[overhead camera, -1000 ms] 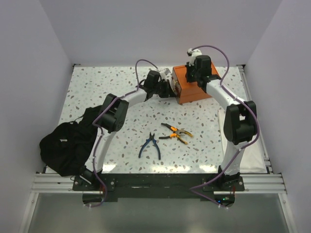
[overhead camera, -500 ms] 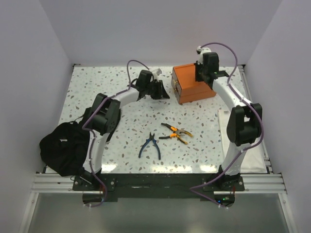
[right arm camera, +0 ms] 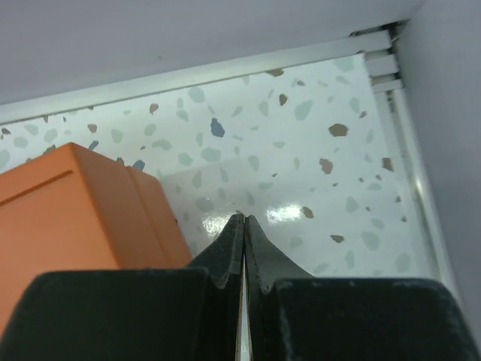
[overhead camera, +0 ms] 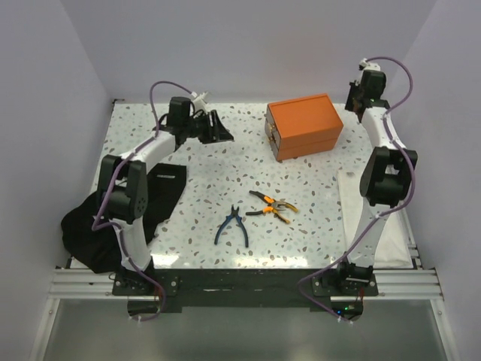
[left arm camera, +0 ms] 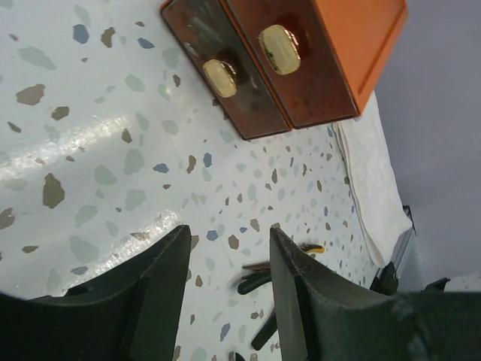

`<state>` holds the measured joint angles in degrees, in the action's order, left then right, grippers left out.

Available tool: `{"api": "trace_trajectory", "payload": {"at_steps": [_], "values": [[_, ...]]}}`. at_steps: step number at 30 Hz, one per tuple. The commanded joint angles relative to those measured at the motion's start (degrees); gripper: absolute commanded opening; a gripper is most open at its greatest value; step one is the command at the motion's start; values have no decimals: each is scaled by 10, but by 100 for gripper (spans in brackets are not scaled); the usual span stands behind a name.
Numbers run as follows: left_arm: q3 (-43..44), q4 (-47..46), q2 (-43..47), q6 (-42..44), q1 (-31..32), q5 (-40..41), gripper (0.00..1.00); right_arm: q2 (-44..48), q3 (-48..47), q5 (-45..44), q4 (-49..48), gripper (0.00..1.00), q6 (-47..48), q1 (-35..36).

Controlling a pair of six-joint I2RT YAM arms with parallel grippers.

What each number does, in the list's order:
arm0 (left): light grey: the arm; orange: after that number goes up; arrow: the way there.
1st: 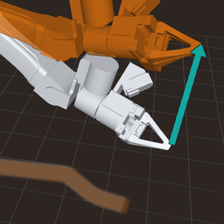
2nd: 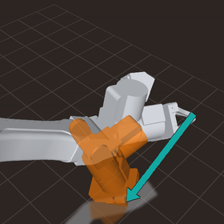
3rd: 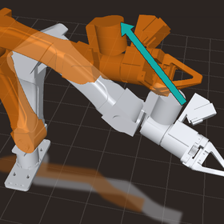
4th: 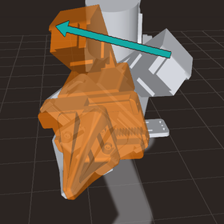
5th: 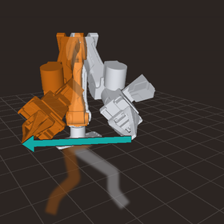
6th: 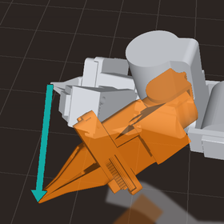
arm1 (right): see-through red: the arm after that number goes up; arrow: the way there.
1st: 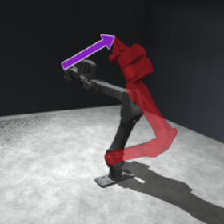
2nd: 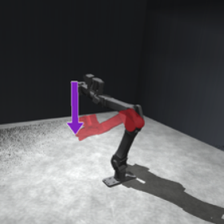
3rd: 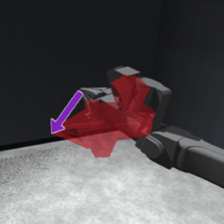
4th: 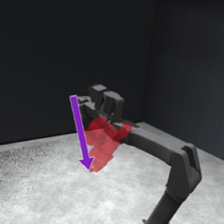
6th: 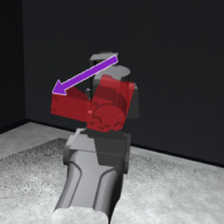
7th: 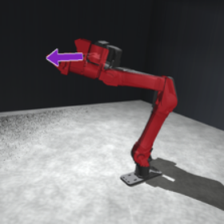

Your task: Sort the tools into containers

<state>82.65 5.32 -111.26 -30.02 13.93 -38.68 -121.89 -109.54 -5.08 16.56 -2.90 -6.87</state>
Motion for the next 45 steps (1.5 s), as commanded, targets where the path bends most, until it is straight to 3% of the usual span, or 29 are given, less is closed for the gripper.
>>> {"api": "trace_trajectory", "payload": {"at_steps": [1,9,15,19,24,25,27,30,37,45], "values": [[15,-43,13,6,4,-86,52,-65,-37,113,-4,0,-34,-16],[65,-35,-3,40,5,-85,56,-92,3,363,-70,0,-123,-34],[59,-44,-9,24,12,-37,56,-42,94,401,-88,0,-155,-15],[89,-85,-46,-32,14,-22,59,4,157,412,-84,0,-151,4],[152,-54,-91,-40,28,86,61,71,185,325,-25,0,-101,14],[164,-31,-109,-33,30,104,61,81,180,239,-8,1,-86,14],[199,-20,-129,-22,39,135,58,103,166,150,26,2,-48,14],[231,-14,-156,-19,48,168,56,135,138,59,37,2,-19,12],[230,-35,-177,-46,60,151,55,157,71,78,28,0,-2,47],[211,-22,-156,-65,66,165,53,156,101,167,21,0,17,130]]}}
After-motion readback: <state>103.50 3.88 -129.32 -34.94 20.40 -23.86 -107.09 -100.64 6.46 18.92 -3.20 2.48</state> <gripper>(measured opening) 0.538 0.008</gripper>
